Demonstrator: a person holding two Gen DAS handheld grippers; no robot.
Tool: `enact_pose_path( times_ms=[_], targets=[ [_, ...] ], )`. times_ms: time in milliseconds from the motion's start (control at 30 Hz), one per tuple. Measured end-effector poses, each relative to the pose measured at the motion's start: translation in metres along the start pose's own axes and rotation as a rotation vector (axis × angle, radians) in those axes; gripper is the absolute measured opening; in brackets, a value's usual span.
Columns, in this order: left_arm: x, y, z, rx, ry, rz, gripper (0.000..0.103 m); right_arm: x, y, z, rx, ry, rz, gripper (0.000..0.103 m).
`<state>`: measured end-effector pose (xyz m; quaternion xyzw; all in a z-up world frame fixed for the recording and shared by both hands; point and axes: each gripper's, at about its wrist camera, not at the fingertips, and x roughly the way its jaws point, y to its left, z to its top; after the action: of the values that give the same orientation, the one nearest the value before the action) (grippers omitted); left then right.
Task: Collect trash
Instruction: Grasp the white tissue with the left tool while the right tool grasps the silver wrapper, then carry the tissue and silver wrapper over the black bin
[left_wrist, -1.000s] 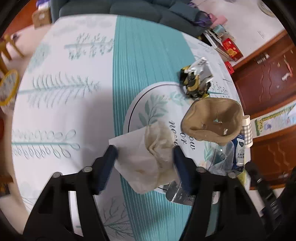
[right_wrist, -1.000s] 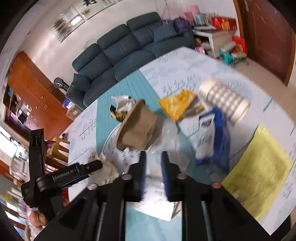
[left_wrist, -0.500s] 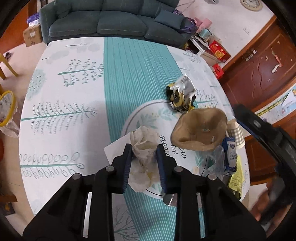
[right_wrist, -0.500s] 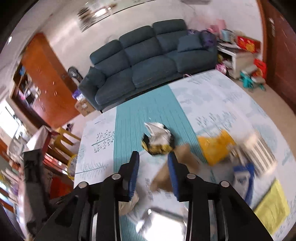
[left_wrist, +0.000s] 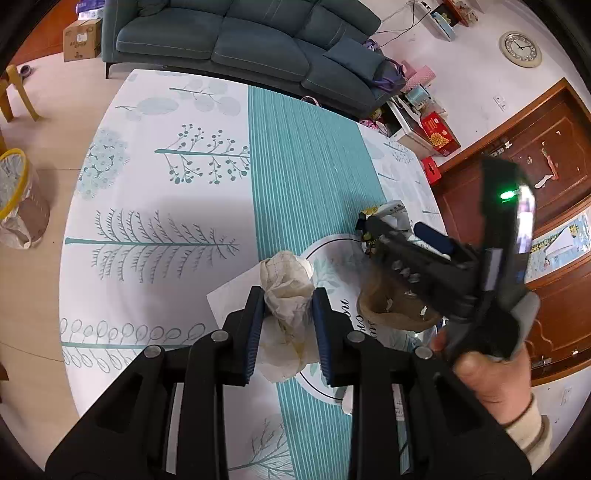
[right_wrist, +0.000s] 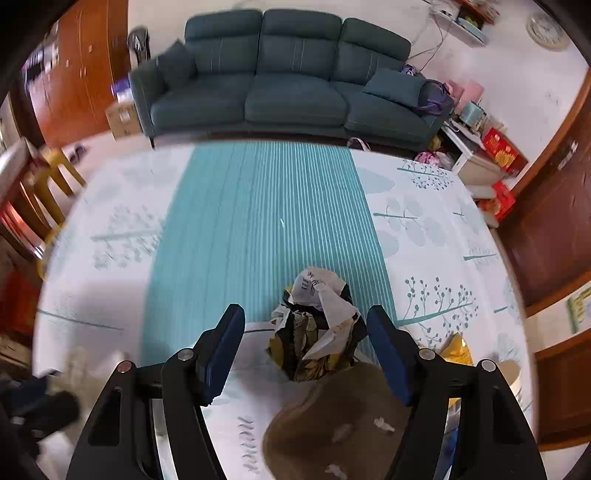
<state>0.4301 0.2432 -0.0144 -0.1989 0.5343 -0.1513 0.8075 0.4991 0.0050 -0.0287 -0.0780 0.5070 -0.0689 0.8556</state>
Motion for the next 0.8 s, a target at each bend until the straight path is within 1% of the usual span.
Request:
enact_pose_path(
  times_ms=[33,67,133,167,200,267,400,533,567,667,733,800],
  targets=[
    [-0.001,0.000,0.000,0.002,-0.001,0.002,0.023,0.004,0.000,-0.002,0.005,0.005,-0.012,0.048],
    [-0.002,0.000,0.000,0.005,-0.001,0.004,0.023,0.004,0.000,-0.003,0.009,0.002,-0.024,0.042],
    [-0.004,-0.001,-0.002,0.009,-0.001,0.000,0.023,0.002,-0.001,-0.006,0.003,-0.003,-0.029,0.037],
    [-0.006,-0.002,-0.003,0.013,-0.001,-0.002,0.023,0.000,-0.003,-0.007,0.003,-0.008,-0.034,0.032],
    [-0.008,-0.003,-0.004,0.016,-0.002,-0.005,0.023,-0.005,-0.006,-0.009,0.013,-0.020,-0.014,0.026],
    [-0.014,-0.007,-0.008,0.024,-0.003,-0.018,0.023,-0.020,-0.013,-0.013,0.044,-0.061,0.029,0.025],
    [-0.030,-0.020,-0.018,0.051,-0.006,-0.039,0.023,-0.069,-0.036,-0.031,0.132,-0.166,0.144,0.025],
    [-0.050,-0.038,-0.036,0.086,-0.004,-0.069,0.023,-0.124,-0.062,-0.064,0.220,-0.235,0.267,0.025],
    [-0.057,-0.044,-0.044,0.106,-0.002,-0.078,0.023,-0.140,-0.071,-0.078,0.244,-0.256,0.297,0.025],
    [-0.073,-0.062,-0.066,0.155,0.016,-0.108,0.023,-0.179,-0.088,-0.117,0.281,-0.290,0.326,0.025],
    [-0.081,-0.074,-0.081,0.186,0.035,-0.124,0.023,-0.202,-0.102,-0.152,0.308,-0.294,0.340,0.025],
    [-0.089,-0.090,-0.105,0.235,0.060,-0.142,0.023,-0.220,-0.114,-0.189,0.336,-0.281,0.341,0.025]
  ],
)
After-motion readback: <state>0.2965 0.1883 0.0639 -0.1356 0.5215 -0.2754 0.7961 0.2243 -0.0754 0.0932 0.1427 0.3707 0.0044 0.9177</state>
